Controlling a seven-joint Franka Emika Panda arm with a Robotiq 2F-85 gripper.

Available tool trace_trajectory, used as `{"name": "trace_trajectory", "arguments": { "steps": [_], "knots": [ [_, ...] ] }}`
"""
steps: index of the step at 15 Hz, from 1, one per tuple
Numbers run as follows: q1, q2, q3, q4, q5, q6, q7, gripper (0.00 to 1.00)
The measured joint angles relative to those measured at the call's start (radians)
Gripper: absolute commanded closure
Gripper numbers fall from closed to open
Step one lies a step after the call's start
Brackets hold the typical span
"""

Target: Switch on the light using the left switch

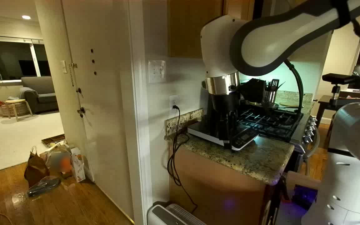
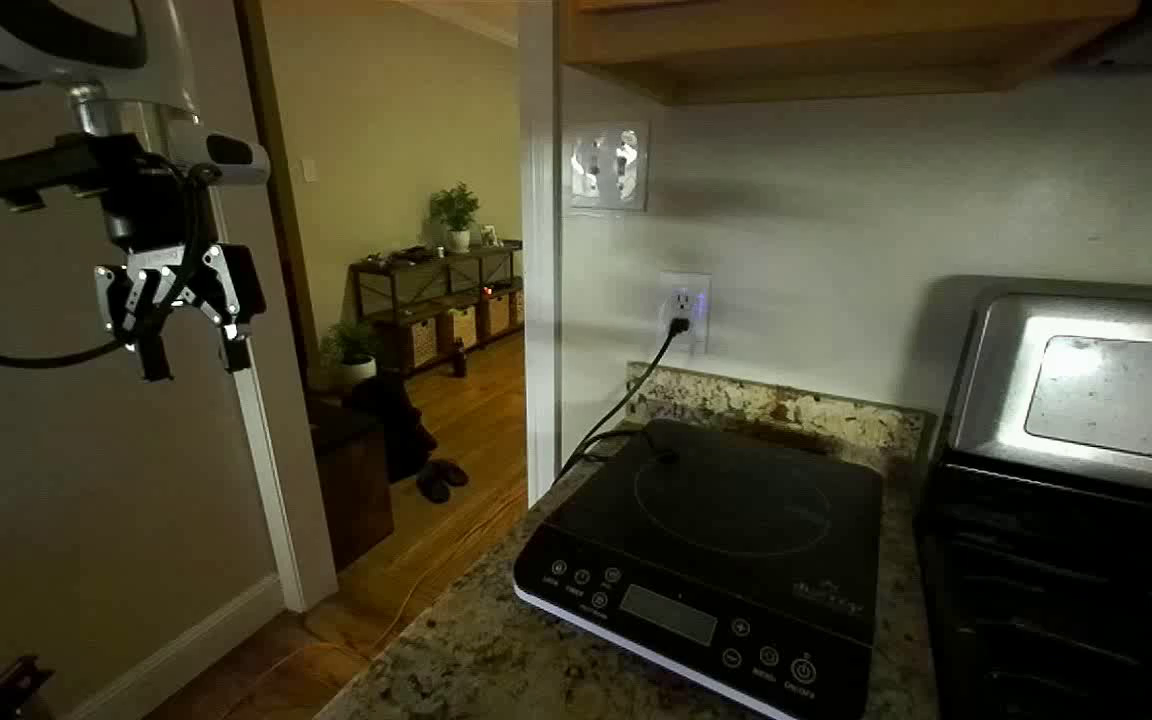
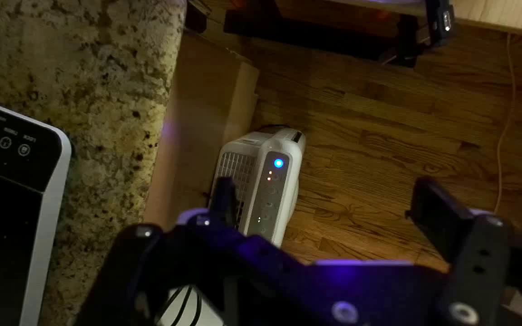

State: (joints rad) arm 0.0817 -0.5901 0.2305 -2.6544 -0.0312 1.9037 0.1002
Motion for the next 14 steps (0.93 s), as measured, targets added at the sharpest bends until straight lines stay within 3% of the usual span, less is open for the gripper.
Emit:
{"name": "trace_trajectory", "arguments": {
  "steps": [9, 14],
  "knots": [
    [0.0, 0.0, -0.005, 0.001, 0.0, 0.002, 0.0, 0.0],
    [-0.019, 0.024, -0.061, 0.049, -0.003, 0.058, 0.0, 0.0]
  ]
}}
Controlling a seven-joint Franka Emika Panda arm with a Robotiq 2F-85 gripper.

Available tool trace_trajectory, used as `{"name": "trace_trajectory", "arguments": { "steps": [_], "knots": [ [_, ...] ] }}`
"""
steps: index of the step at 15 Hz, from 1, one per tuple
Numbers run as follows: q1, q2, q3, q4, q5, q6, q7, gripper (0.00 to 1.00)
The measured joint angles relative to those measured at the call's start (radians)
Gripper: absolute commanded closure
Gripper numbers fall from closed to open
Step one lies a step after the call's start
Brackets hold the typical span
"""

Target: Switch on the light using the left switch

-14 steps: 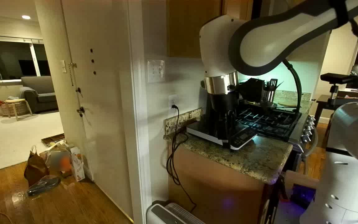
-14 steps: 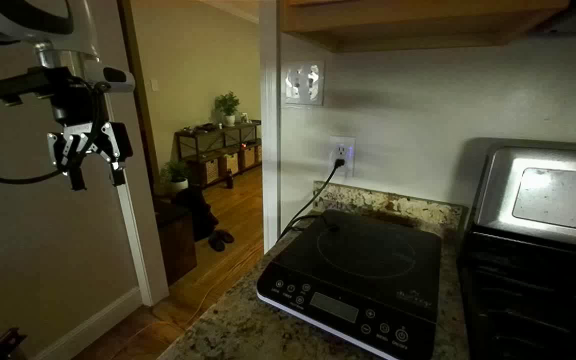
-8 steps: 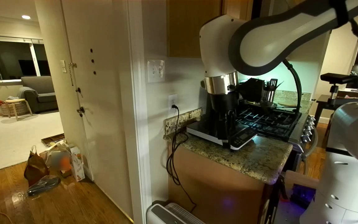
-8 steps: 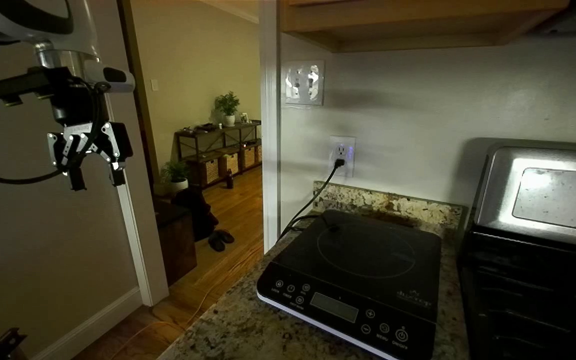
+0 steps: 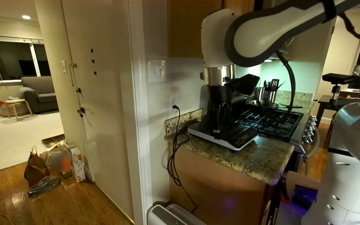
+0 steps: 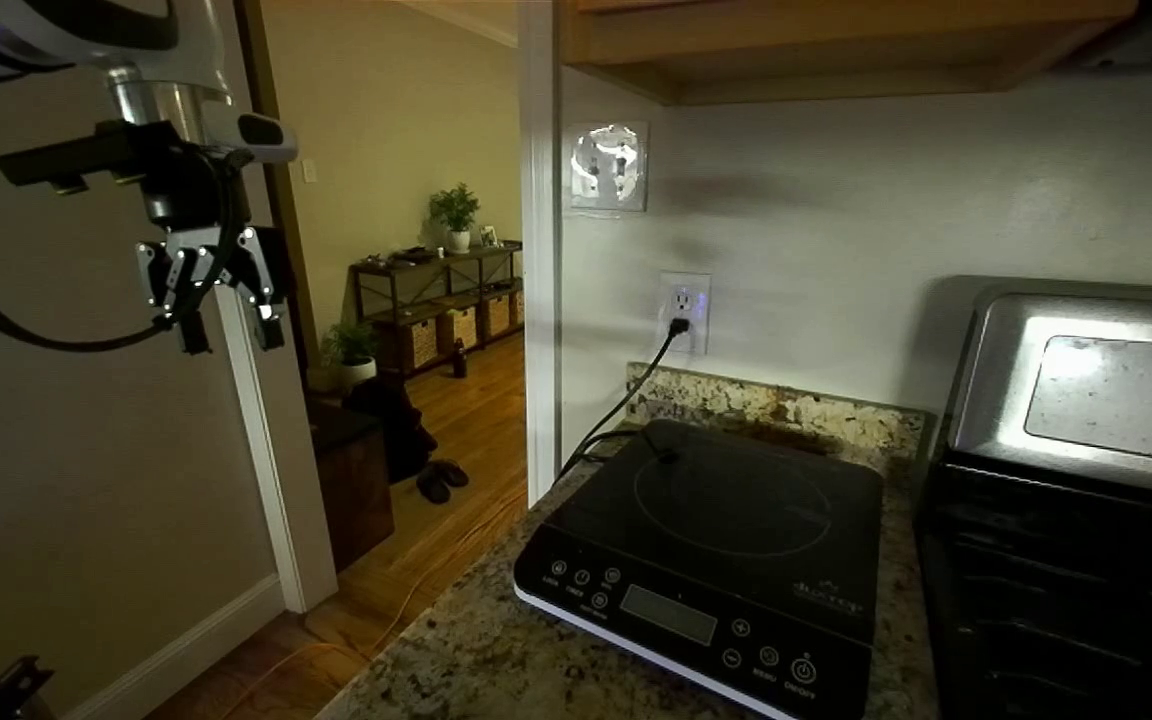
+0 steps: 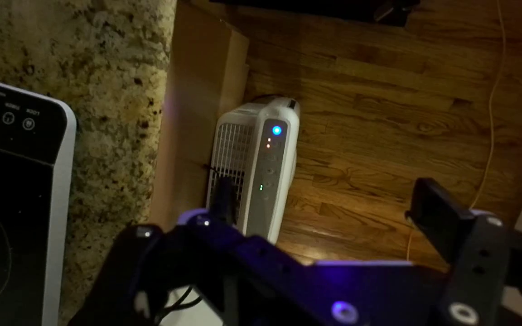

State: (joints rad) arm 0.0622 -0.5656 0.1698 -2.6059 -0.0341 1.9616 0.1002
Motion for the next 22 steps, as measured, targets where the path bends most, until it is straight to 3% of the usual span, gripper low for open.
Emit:
{"name": "trace_trajectory", "arguments": {
  "steps": [6, 12, 19, 22],
  "knots": [
    [-0.047, 0.144, -0.06, 0.168, -0.063, 0.158, -0.003, 0.0],
    [-0.066, 0.267, -0.074, 0.327, -0.145, 0.224, -0.003, 0.0],
    [-0.066, 0.279, -0.074, 0.343, -0.148, 0.224, 0.009, 0.0],
    [-0.077, 0.308, -0.076, 0.384, -0.145, 0.247, 0.13, 0.0]
  ]
}}
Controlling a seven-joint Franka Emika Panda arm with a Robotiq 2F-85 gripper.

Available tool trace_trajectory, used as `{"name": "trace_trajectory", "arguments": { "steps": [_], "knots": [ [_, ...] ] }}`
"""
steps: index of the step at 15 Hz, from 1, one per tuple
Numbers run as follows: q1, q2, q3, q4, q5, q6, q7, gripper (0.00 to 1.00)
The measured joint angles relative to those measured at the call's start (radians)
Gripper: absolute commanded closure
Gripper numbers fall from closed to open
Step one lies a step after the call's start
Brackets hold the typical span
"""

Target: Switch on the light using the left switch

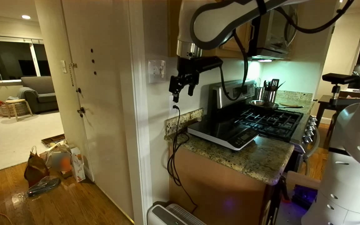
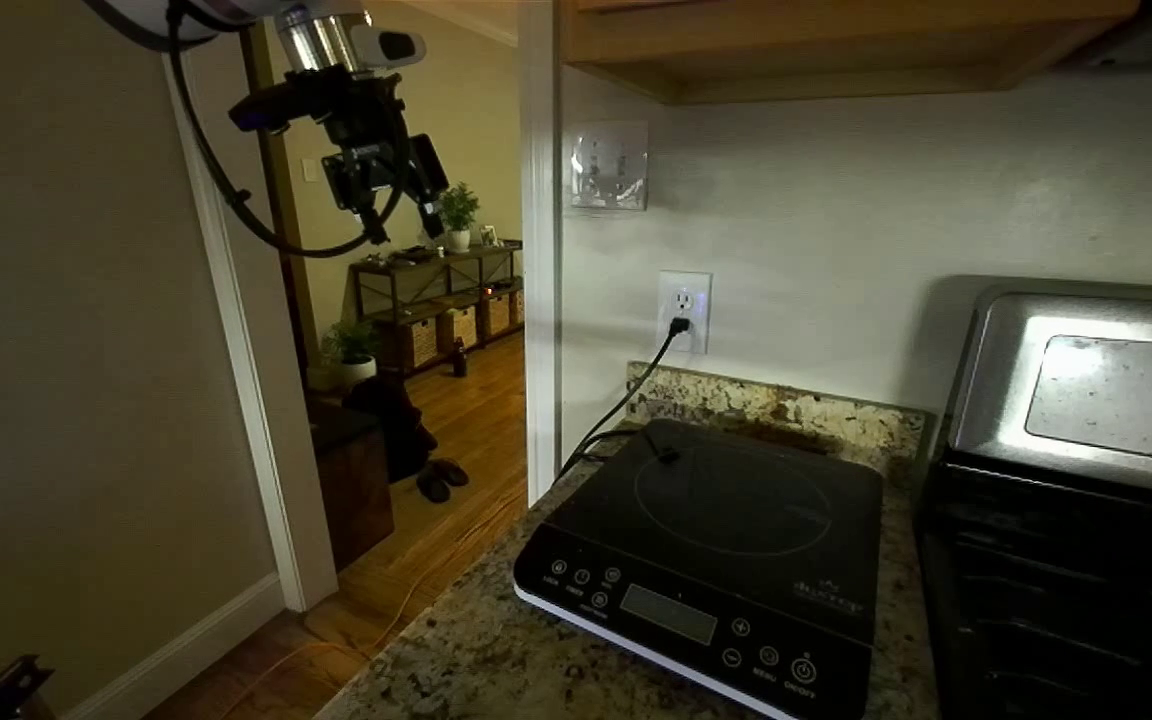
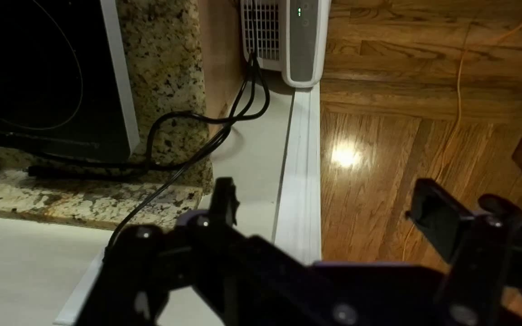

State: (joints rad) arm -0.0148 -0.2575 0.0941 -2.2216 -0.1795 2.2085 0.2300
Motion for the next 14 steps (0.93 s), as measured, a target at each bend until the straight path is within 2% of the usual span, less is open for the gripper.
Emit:
{"name": "trace_trajectory", "arguments": {
  "steps": [5, 9, 11, 14],
  "knots": [
    [-0.033, 0.082, -0.017, 0.116, 0.001, 0.054, 0.192, 0.0],
    [-0.054, 0.114, -0.029, 0.156, -0.001, 0.125, 0.352, 0.0],
    [-0.059, 0.131, -0.039, 0.16, -0.001, 0.177, 0.393, 0.0],
    [-0.063, 0.14, -0.041, 0.161, -0.001, 0.187, 0.406, 0.0]
  ]
}}
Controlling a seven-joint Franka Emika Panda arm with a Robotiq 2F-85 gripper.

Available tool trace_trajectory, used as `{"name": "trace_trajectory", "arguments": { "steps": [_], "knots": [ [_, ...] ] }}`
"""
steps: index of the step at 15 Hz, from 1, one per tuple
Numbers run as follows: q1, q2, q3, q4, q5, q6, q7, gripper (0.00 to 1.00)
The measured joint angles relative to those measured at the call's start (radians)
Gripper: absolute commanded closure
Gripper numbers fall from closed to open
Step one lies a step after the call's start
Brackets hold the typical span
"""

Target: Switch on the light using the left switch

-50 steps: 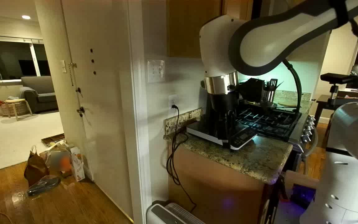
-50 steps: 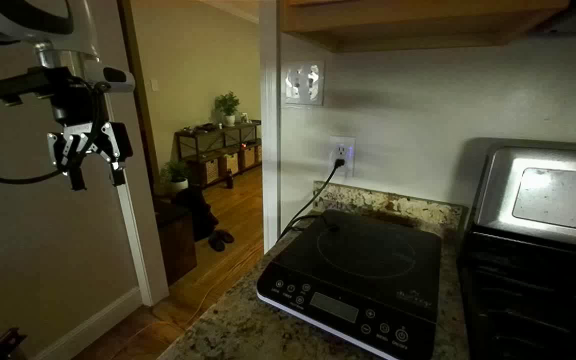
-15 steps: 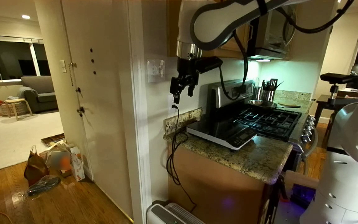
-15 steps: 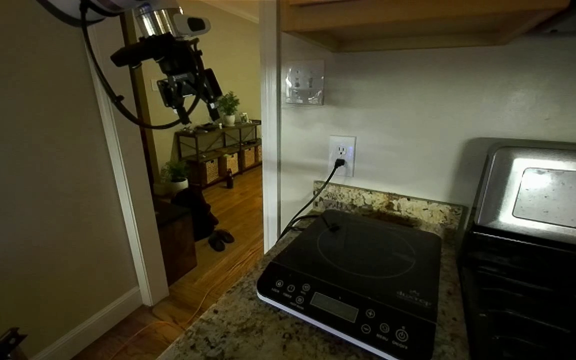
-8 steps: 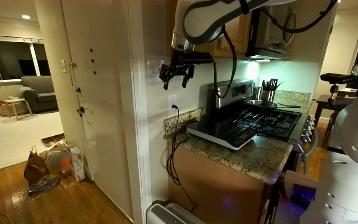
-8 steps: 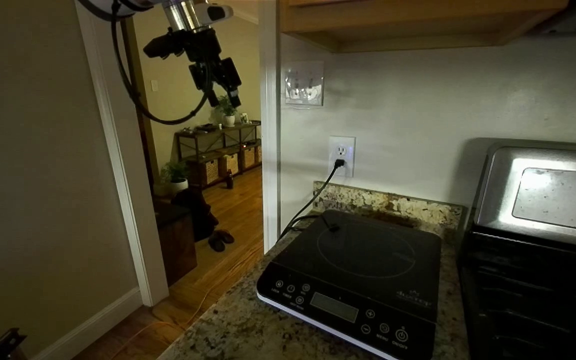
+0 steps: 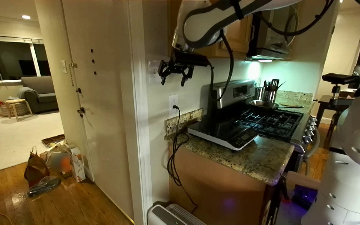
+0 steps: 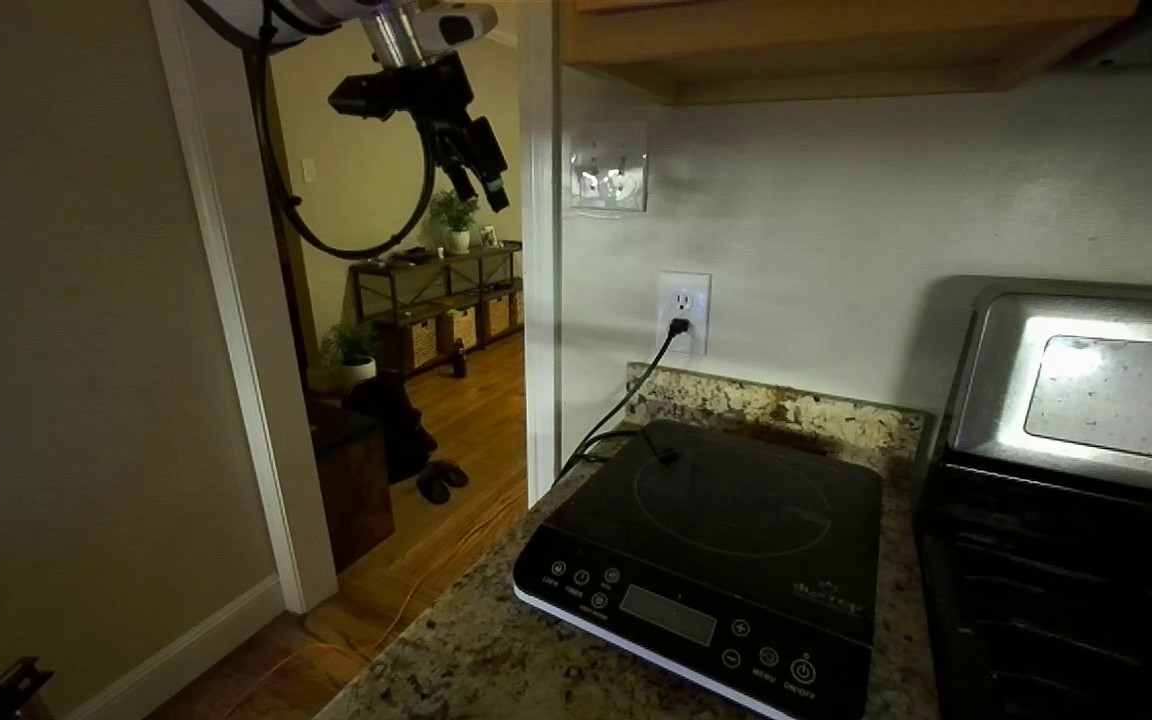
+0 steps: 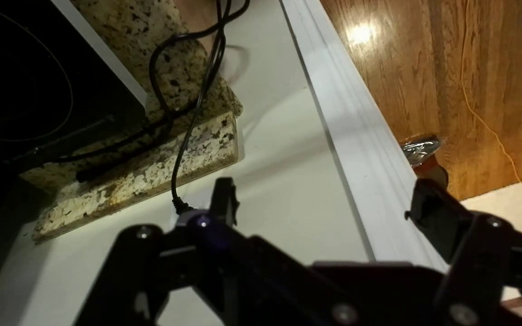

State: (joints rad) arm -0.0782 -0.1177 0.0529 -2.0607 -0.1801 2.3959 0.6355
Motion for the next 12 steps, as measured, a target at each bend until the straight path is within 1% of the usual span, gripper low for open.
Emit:
{"name": "trace_trajectory", "arguments": {
  "steps": [4, 5, 8, 12],
  "knots": [
    [0.0, 0.0, 0.0, 0.001, 0.0, 0.004, 0.001, 0.0],
    [0.0, 0.001, -0.001, -0.003, 0.0, 0.027, 0.001, 0.0],
    [0.0, 0.012, -0.016, -0.03, 0.004, 0.133, 0.001, 0.0],
    [-0.002, 0.035, -0.049, -0.085, 0.033, 0.326, -0.001, 0.0]
  ]
}}
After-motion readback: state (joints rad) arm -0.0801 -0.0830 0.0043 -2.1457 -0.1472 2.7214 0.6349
